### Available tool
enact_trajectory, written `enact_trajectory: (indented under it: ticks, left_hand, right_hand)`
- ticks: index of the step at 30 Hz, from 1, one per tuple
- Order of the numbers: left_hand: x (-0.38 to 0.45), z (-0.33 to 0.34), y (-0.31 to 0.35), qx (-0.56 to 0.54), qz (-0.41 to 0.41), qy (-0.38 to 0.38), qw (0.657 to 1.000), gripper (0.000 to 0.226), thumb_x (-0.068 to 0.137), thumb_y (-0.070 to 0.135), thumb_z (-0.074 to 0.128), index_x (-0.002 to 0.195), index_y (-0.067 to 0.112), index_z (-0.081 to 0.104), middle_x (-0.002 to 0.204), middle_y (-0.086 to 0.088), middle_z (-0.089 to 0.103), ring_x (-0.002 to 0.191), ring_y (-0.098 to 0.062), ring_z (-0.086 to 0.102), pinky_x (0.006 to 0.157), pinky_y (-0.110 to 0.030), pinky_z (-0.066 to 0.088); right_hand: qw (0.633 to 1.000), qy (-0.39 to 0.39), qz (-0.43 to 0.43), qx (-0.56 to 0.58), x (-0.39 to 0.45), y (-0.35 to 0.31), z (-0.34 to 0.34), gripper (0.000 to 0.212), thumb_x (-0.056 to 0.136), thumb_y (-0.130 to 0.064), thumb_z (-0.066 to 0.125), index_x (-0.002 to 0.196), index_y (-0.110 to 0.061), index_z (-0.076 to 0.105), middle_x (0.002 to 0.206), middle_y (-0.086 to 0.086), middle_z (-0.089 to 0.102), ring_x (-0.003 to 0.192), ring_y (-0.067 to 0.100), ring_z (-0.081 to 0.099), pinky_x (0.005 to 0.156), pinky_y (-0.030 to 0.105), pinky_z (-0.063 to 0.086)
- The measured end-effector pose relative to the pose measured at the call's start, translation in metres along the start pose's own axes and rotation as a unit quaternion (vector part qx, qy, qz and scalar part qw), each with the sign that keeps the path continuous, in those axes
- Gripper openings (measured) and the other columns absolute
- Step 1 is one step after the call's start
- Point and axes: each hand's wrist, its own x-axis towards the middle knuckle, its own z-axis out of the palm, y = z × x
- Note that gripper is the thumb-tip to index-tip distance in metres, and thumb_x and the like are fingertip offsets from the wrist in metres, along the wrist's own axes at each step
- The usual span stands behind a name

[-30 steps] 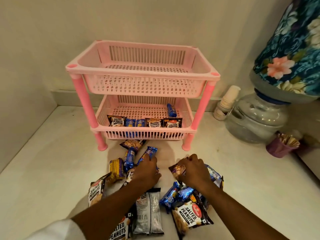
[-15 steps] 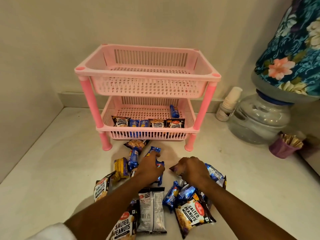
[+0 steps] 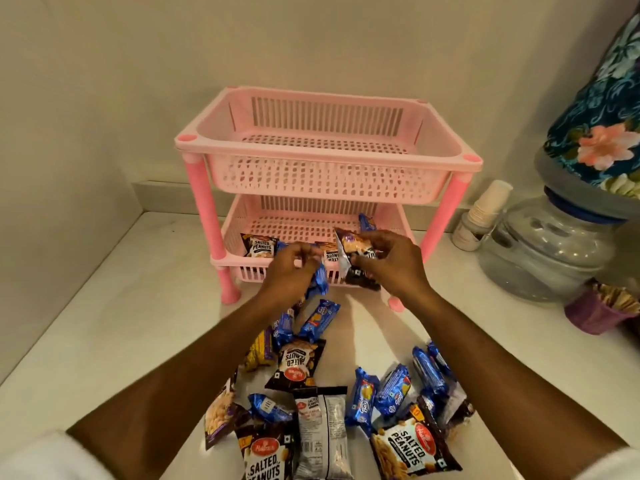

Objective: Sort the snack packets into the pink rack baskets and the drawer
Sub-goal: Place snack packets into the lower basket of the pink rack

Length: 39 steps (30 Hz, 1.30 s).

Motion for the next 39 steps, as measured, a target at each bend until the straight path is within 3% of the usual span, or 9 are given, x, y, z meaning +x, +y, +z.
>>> enact_trajectory:
  ticks: [8,12,17,20,21,26,29,34,39]
  left_hand:
    - [0.09,-0.025,0.001,0.176,0.046,-0.044,0.982,0.055,0.074,0.014,0.084,0.122,0.014,0.057,0.127,-0.003,0.035,0.104,-0.008,0.05,0.092,-0.005,0.04]
    - [0.13,-0.026,-0.009,0.208,0.083,-0.063,0.973,0.061,0.081,0.004,0.077,0.134,0.001,0.048,0.143,-0.018,0.04,0.135,-0.03,0.04,0.112,-0.025,0.032]
    - [0.172,-0.004,-0.015,0.218,-0.001,-0.094,0.971,0.057,0.092,0.011,0.065,0.143,-0.001,0.042,0.144,-0.021,0.046,0.135,-0.032,0.044,0.111,-0.027,0.034]
    - [0.177,0.019,-0.019,0.215,0.007,-0.154,0.964,0.054,0.096,-0.005,0.053,0.143,-0.014,0.029,0.132,-0.026,0.047,0.125,-0.005,0.056,0.091,-0.012,0.038]
    - [0.181,0.024,-0.024,0.21,0.004,-0.142,0.967,0.056,0.094,-0.005,0.055,0.144,-0.012,0.03,0.137,-0.026,0.045,0.131,-0.011,0.052,0.09,0.004,0.02]
    - [0.205,0.033,-0.054,0.258,0.021,-0.102,0.961,0.068,0.086,0.003,0.07,0.146,0.006,0.039,0.15,-0.015,0.041,0.14,-0.029,0.035,0.115,-0.033,0.03]
    - [0.214,0.033,-0.062,0.303,0.026,-0.131,0.943,0.04,0.082,0.004,0.068,0.121,0.006,0.057,0.121,-0.016,0.059,0.115,-0.032,0.052,0.095,-0.035,0.044]
    - [0.217,0.027,-0.066,0.419,0.025,-0.189,0.888,0.07,0.096,0.017,0.056,0.154,0.007,0.019,0.161,-0.019,0.015,0.149,-0.04,0.011,0.121,-0.047,0.015]
    - [0.221,0.021,-0.069,0.405,0.03,-0.204,0.891,0.067,0.092,0.008,0.061,0.15,0.004,0.028,0.154,-0.019,0.032,0.141,-0.037,0.033,0.117,-0.042,0.028]
  right_hand:
    - [0.996,0.034,0.032,-0.078,0.11,0.011,0.043,0.052,0.073,-0.027,0.086,0.121,-0.017,0.068,0.122,0.003,0.072,0.111,0.02,0.067,0.094,0.03,0.054]
    - [0.99,-0.031,0.074,-0.114,0.155,0.036,0.068,0.037,0.089,-0.025,0.075,0.122,-0.014,0.065,0.133,0.008,0.065,0.126,0.025,0.058,0.104,0.029,0.046]
    - [0.99,-0.058,0.037,-0.121,0.182,0.048,0.093,0.032,0.098,-0.032,0.063,0.126,-0.017,0.06,0.133,0.006,0.062,0.128,0.024,0.054,0.113,0.042,0.042]
    - [0.989,-0.05,0.025,-0.136,0.178,0.053,0.106,0.037,0.095,-0.032,0.066,0.128,-0.016,0.061,0.132,0.009,0.063,0.126,0.026,0.055,0.108,0.038,0.045]
    - [0.988,-0.052,0.016,-0.147,0.177,0.054,0.109,0.034,0.094,-0.03,0.067,0.125,-0.015,0.063,0.128,0.01,0.065,0.123,0.027,0.057,0.103,0.035,0.046]
    - [0.965,-0.047,-0.095,-0.239,0.166,0.064,0.1,0.043,0.093,-0.015,0.065,0.134,-0.005,0.059,0.134,0.021,0.061,0.127,0.036,0.055,0.109,0.04,0.043]
    - [0.934,-0.121,-0.096,-0.323,0.165,0.068,0.095,0.033,0.094,-0.011,0.06,0.126,-0.005,0.064,0.125,0.019,0.065,0.118,0.034,0.061,0.095,0.036,0.047]
    - [0.892,-0.237,-0.039,-0.383,0.166,0.062,0.088,0.031,0.095,-0.014,0.056,0.125,-0.009,0.059,0.122,0.015,0.065,0.109,0.035,0.063,0.074,0.034,0.042]
    - [0.882,-0.239,-0.047,-0.405,0.163,0.06,0.088,0.028,0.097,-0.014,0.054,0.124,-0.009,0.059,0.118,0.015,0.065,0.105,0.033,0.064,0.071,0.033,0.04]
